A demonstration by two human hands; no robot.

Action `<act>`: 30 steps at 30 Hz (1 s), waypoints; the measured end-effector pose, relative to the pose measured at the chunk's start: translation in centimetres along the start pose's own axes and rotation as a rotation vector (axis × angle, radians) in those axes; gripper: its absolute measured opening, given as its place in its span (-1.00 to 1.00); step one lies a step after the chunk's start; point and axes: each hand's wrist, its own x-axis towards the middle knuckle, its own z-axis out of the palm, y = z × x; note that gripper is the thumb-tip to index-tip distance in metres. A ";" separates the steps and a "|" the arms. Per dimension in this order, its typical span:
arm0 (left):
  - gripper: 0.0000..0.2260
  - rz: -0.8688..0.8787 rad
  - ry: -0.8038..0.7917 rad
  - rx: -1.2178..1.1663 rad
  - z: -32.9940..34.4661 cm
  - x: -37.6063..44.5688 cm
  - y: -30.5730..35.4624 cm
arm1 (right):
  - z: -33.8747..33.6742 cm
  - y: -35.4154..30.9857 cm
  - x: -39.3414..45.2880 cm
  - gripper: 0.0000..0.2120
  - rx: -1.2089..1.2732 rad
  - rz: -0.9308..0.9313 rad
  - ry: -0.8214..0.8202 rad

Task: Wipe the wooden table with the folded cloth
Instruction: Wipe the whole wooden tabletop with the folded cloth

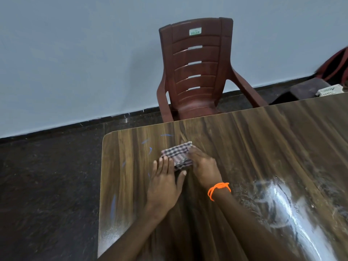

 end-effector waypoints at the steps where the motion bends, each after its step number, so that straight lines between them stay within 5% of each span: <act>1: -0.23 0.008 -0.019 0.010 0.1 -0.5 0.3 | 0.0 0.3 -0.8 -0.64 -0.005 0.004 0.015; 12: -0.32 0.120 -0.024 0.090 -0.9 9.5 4.4 | -2.9 4.4 5.3 -0.79 -0.027 0.232 0.226; 20: -0.37 0.038 0.007 0.159 -4.0 13.1 -0.7 | -0.6 1.1 11.5 -0.72 -0.067 0.189 0.054; 26: -0.53 -0.019 0.083 0.143 -4.2 9.5 -2.5 | 1.5 -1.4 8.5 -0.83 0.006 0.055 -0.061; 30: -0.61 0.045 0.101 0.085 -3.0 7.4 -1.2 | 0.9 -1.3 5.5 -0.85 -0.168 0.081 -0.067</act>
